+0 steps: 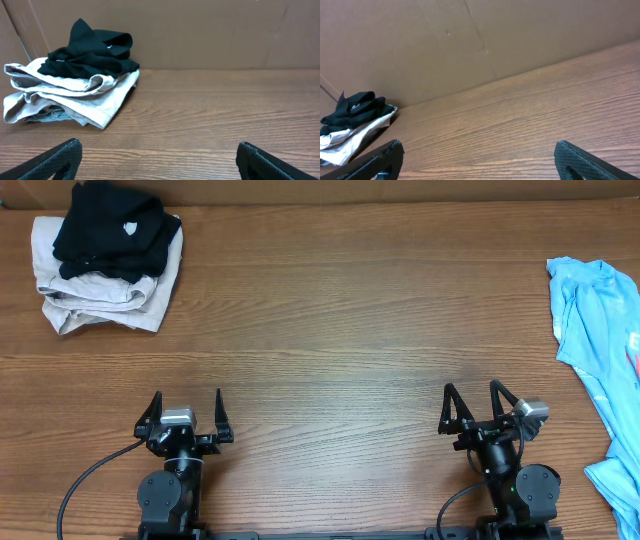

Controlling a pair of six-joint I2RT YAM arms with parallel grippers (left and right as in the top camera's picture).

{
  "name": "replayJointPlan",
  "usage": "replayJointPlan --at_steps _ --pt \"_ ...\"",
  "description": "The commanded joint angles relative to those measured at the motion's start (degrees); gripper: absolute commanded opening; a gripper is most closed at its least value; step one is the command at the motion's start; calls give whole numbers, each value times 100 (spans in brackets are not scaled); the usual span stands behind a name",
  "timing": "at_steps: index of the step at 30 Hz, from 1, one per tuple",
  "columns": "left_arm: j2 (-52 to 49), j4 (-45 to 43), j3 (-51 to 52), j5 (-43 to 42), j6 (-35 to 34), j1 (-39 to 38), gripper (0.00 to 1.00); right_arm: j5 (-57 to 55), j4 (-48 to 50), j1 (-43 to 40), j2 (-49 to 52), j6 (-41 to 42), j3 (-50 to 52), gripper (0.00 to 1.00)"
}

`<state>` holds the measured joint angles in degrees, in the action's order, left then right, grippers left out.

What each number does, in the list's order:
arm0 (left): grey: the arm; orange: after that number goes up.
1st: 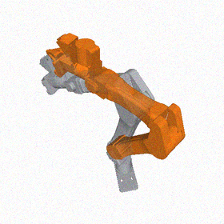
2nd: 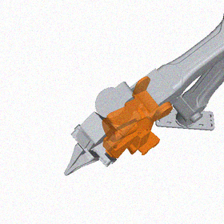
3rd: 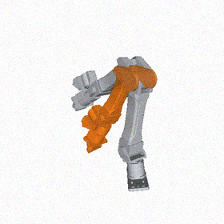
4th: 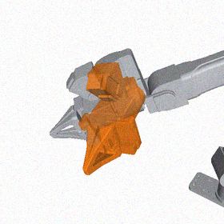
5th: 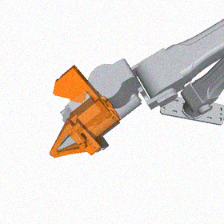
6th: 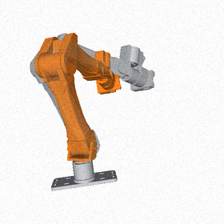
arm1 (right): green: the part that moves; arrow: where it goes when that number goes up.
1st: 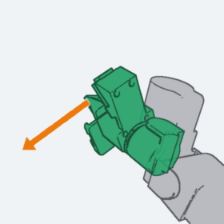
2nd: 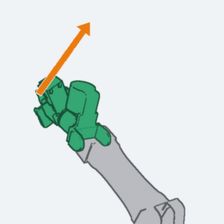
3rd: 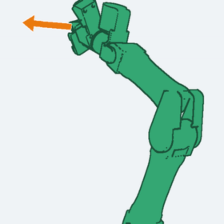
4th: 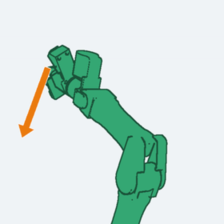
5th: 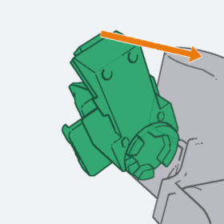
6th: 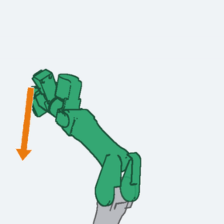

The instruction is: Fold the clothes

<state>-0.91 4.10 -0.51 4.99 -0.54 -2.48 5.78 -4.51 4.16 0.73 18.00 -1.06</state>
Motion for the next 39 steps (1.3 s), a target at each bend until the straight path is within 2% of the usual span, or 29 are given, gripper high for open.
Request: replayJointPlan --at_steps 1,30,35,39 --pt "59 -26 24 72 -76 63 100 28 31 22 -57 7 59 100" --pt "59 -26 24 72 -76 63 100 31 33 24 -57 7 59 100" --pt "59 -28 24 140 492 63 100 31 33 24 -57 7 59 100" --pt "59 -28 24 140 487 63 100 31 33 22 -57 7 59 100"
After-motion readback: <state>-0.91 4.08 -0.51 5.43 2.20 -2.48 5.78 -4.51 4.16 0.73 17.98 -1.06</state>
